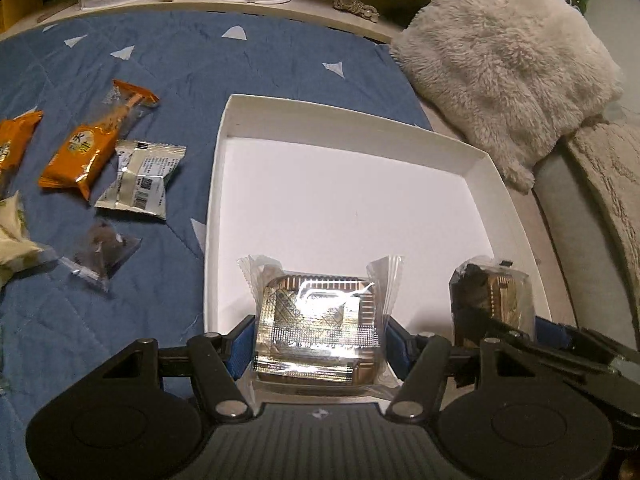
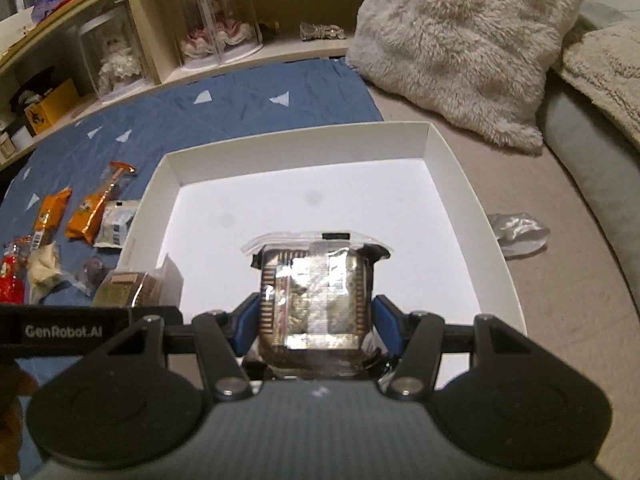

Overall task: Organize snacks
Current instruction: 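Carry both pastries into the white box and open both tools to release them, then withdraw both tools from the white box back toward the snacks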

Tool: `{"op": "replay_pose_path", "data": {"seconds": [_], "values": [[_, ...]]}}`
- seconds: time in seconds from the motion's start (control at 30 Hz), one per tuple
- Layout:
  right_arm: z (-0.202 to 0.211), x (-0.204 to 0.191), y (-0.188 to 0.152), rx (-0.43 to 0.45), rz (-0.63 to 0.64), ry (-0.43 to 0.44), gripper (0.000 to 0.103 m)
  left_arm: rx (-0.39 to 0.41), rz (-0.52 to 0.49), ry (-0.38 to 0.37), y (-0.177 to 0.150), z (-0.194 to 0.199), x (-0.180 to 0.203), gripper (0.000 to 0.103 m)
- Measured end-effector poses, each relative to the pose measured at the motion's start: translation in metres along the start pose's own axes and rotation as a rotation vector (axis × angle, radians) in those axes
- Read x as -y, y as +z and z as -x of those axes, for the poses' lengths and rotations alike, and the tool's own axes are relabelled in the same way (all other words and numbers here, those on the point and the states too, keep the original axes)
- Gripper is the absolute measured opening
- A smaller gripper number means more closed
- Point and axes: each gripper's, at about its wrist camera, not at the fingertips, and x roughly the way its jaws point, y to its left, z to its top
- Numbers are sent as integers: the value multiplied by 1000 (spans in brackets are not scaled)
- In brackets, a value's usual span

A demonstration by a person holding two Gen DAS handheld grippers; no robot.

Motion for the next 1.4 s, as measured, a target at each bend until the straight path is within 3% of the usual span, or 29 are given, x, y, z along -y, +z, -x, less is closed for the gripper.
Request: {"op": "replay_pose_path", "data": {"seconds": [0.17, 0.27, 0.33, 0.97, 1.3, 1.4], "values": [[-9, 6, 3, -11, -8, 10, 65, -29, -7, 8, 2, -11, 3, 68], [-17, 9, 4, -35, -15, 20, 68, -44, -55, 42, 1, -14, 3, 82], [-20, 11, 3, -50, -16, -13, 75, -49, -70, 54, -1, -14, 4, 88], [14, 28, -10, -39, -69, -77, 83, -61, -159, 85, -13, 9, 10, 94], [33, 25, -20, -4, -72, -86, 102, -31, -173, 91, -22, 31, 7, 103], [39, 23, -22, 6, -77, -89, 102, -20, -186, 98, -25, 37, 6, 103]]}}
